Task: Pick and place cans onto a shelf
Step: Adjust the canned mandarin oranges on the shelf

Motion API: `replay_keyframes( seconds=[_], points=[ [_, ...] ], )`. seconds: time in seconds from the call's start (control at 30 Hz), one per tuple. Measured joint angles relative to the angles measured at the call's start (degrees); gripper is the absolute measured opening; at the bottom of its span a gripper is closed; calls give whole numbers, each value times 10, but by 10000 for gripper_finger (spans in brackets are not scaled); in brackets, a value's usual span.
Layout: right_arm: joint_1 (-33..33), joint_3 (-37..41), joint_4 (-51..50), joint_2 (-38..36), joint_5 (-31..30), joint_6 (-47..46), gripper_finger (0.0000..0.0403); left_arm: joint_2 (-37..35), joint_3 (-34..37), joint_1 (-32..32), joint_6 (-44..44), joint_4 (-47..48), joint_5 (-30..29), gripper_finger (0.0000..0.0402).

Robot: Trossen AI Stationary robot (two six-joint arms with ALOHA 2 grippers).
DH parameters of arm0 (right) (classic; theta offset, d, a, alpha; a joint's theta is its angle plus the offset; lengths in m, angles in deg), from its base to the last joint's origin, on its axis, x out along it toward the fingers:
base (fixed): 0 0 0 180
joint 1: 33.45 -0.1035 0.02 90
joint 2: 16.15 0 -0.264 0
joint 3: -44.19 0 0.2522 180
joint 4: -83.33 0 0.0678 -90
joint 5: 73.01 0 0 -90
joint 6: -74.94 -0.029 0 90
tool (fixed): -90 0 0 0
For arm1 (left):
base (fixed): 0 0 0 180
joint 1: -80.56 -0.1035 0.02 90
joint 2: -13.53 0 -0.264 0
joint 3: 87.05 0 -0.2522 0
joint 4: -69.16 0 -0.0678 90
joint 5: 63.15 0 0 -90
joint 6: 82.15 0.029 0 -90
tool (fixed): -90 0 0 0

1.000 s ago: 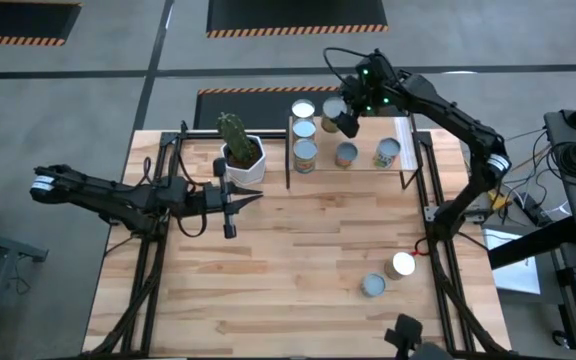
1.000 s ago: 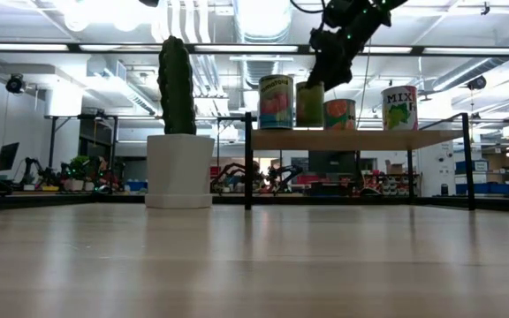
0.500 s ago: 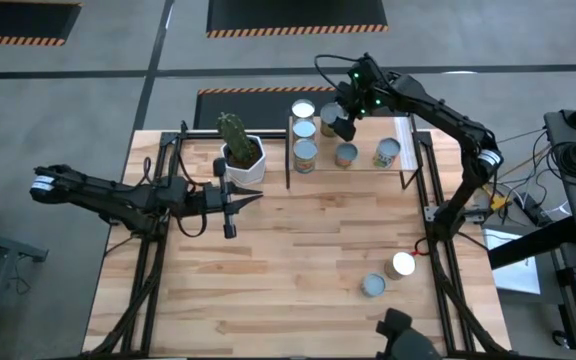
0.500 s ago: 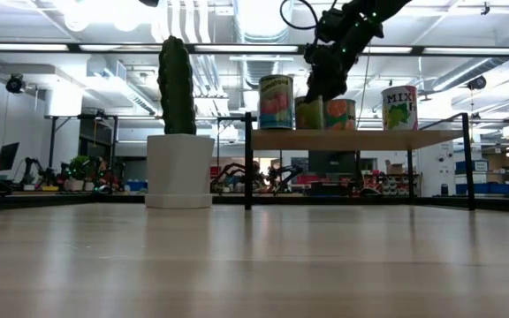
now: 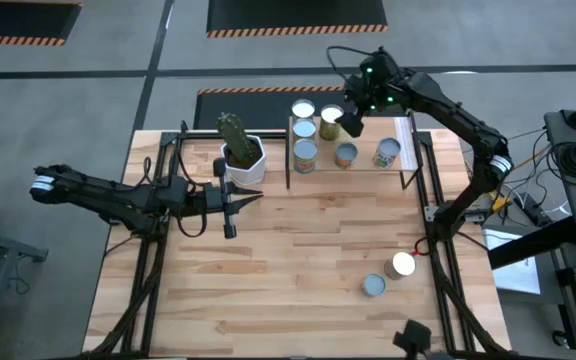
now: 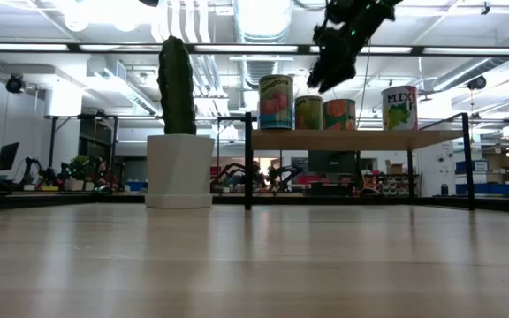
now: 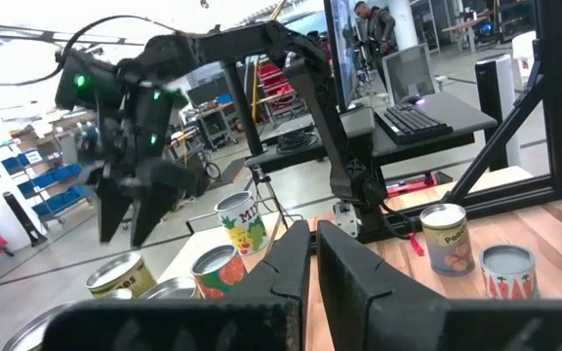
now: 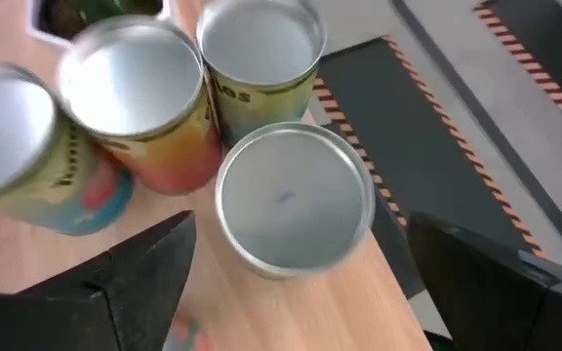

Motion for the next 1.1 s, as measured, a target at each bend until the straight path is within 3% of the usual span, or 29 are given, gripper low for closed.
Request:
replay_keyframes(
  seconds=[0.13,0.27,0.5,0.8,1.1],
  points=[
    [-16,-10,-23,-36,-3,-29,337,0,0,0,3,0,0,6],
    [-56,-1,-56,-66,-7,-36,292,0,0,0,3,0,0,6],
    [-120,54,-86,-84,-101,-45,172,0,0,0,3,0,0,6],
    [-124,112,-82,-77,-103,-32,25,0,0,0,3,0,0,6],
    [-124,151,-52,-77,-102,-36,13,0,0,0,2,0,0,6]
  ],
)
